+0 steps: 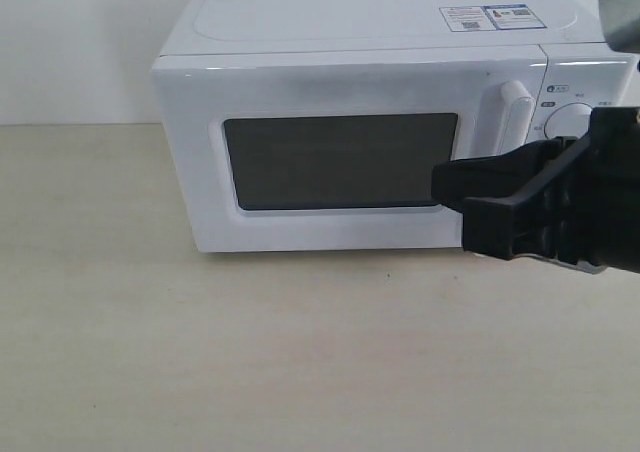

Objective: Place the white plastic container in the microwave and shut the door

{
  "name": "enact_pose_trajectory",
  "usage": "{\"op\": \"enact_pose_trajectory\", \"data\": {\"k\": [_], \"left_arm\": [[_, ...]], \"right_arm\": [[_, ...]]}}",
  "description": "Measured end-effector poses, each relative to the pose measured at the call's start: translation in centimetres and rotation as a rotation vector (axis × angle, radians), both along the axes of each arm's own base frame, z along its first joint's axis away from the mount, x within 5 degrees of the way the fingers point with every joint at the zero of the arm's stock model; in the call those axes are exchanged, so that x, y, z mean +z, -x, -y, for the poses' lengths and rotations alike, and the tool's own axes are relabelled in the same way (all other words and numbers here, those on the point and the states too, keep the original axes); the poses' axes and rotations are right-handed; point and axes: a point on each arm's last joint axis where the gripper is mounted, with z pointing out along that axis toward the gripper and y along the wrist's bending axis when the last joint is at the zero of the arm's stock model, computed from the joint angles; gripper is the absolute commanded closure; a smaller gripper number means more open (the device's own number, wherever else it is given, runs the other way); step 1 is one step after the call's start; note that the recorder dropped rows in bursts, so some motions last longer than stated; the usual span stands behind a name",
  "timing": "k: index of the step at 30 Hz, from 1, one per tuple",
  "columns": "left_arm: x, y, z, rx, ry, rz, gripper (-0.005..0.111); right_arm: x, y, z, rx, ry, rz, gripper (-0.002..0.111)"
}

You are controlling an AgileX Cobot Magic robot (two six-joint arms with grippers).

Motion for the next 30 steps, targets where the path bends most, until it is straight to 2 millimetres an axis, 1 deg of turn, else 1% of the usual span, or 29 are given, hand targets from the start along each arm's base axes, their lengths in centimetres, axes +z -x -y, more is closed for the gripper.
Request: {"op": "enact_pose_trajectory", "data": {"k": [4, 12, 30], "left_arm": [[-0.06, 0.01, 0.00, 0.006, 0.023, -0.007, 0.103], [-0.12, 0.03, -0.01, 0.035, 0.149, -0.017, 0.103], [-0.12, 0.03, -0.01, 0.039, 0.166, -0.017, 0.103]], "right_arm": [[0.00, 0.00, 0.00, 0.000, 0.000, 0.000, 0.108], [0.00, 0.00, 0.00, 0.000, 0.000, 0.000, 0.108], [0.00, 0.00, 0.00, 0.000, 0.000, 0.000, 0.108]]}}
